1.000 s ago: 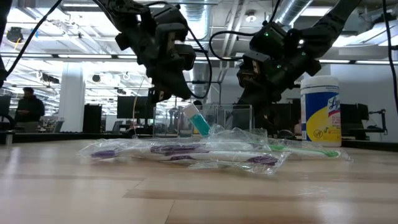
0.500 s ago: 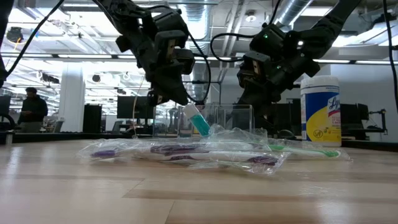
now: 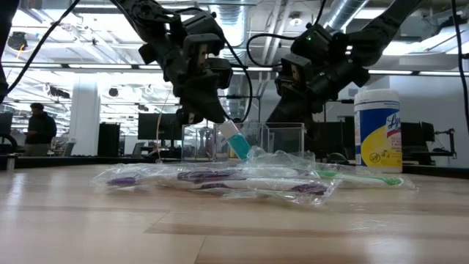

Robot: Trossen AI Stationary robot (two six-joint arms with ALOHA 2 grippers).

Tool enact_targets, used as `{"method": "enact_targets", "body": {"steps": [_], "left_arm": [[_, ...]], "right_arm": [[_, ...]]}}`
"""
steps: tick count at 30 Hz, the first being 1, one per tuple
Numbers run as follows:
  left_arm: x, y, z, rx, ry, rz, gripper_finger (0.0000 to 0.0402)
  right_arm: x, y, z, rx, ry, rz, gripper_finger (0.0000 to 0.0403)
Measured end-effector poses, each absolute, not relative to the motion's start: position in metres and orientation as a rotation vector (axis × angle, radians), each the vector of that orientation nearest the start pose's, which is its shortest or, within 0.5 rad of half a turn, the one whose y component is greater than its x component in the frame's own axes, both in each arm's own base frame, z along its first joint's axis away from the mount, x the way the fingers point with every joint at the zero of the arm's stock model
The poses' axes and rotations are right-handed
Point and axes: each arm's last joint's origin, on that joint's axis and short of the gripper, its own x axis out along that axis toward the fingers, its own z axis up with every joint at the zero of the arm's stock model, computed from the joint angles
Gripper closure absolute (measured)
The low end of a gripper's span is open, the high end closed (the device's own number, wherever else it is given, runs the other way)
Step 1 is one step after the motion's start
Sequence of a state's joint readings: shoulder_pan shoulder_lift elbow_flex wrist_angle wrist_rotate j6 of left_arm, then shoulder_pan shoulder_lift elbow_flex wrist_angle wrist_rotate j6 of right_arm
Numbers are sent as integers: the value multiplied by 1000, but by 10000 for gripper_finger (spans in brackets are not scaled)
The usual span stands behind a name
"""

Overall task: Pick & Place toothbrushing station
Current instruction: Adjust the transparent organizer on the table

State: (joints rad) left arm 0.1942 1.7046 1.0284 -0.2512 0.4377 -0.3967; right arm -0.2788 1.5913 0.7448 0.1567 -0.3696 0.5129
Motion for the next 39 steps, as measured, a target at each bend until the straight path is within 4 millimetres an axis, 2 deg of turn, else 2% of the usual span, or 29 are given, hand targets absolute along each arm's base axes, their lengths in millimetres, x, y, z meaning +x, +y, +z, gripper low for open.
{"method": "enact_targets", "body": {"steps": [12,17,20,24,28,33,39], "left_arm": [[344,55,194,-633,890,-64,402],[339,57,194,-622,924,-45,402],[332,56,192,-599,989,-47,402],[331,58,191,-579,1000,-28,402],[330,62,189,-563,1002,-5,402],[323,69,182,-555,1035,18,402],[319,68,178,-536,1046,-15,402]], "right_arm": [[297,-73,163,724,676,-78,344],[301,-74,172,737,636,-49,344],[310,-71,186,722,602,3,344],[326,-56,201,686,579,80,344],[341,-36,202,672,610,139,344],[359,-15,190,673,704,177,344],[382,-13,197,671,683,193,344]]}}
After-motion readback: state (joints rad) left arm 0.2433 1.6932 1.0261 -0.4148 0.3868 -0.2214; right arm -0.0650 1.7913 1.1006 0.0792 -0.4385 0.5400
